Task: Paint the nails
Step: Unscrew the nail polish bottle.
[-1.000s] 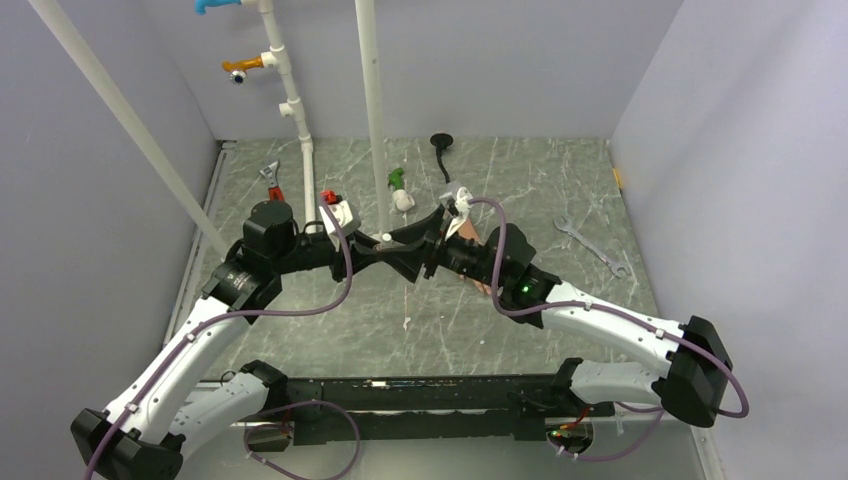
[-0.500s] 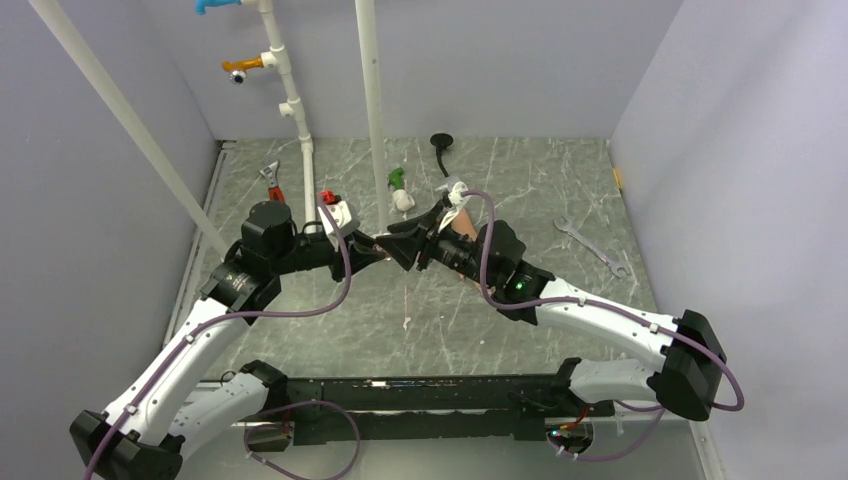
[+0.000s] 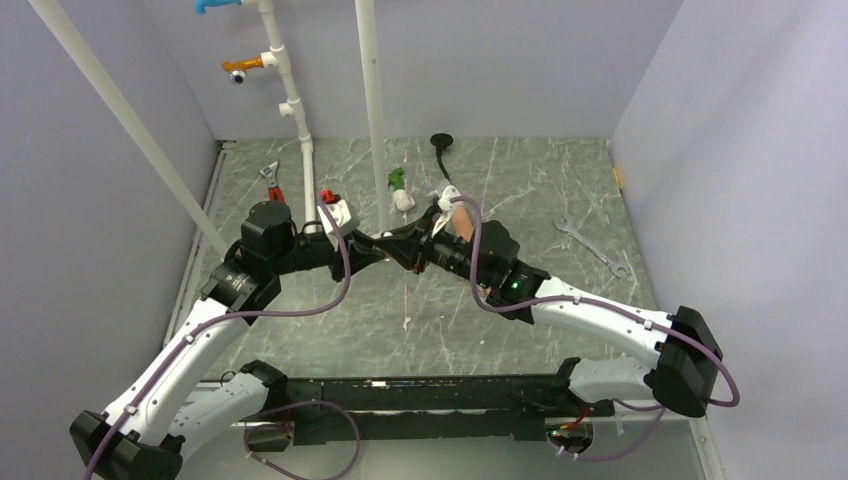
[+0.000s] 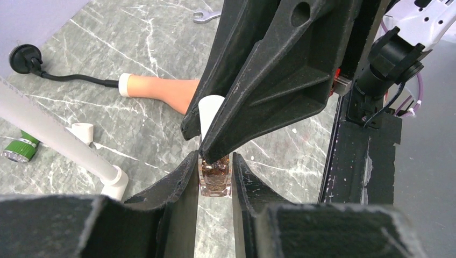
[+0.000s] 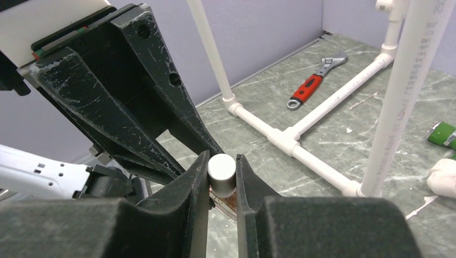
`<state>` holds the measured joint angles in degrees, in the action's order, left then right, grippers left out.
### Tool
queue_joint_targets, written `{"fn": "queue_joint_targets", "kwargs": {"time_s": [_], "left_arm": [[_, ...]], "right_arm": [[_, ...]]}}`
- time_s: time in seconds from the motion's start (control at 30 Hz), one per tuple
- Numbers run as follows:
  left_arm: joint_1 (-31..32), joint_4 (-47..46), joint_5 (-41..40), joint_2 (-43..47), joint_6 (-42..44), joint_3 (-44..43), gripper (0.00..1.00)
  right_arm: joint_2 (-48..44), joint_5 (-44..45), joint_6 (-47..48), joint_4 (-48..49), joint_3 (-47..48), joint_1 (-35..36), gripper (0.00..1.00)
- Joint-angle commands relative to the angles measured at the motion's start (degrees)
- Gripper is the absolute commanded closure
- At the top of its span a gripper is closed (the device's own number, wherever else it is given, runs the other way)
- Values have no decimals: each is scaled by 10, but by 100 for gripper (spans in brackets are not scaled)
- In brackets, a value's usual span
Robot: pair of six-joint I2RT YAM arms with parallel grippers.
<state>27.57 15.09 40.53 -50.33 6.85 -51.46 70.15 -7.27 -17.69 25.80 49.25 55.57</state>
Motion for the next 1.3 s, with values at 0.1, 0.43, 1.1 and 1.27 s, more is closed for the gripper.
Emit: {"fn": "queue_joint_targets", "kwargs": {"time_s": [0.1, 0.43, 1.1, 1.27], "left_arm": [[0, -25, 15, 6, 3, -10, 100], [0, -16, 102, 4, 22, -16, 100], [0, 1, 243, -12, 39, -27, 100], [0, -1, 220, -9, 36, -27, 100]], "right_arm": [[-22, -106, 130, 48, -17, 3, 100], [-56, -230, 170, 97, -63, -24, 100], [-40, -457, 129, 115, -48, -91, 100], [-42, -409, 130, 71, -31, -91, 57]]}}
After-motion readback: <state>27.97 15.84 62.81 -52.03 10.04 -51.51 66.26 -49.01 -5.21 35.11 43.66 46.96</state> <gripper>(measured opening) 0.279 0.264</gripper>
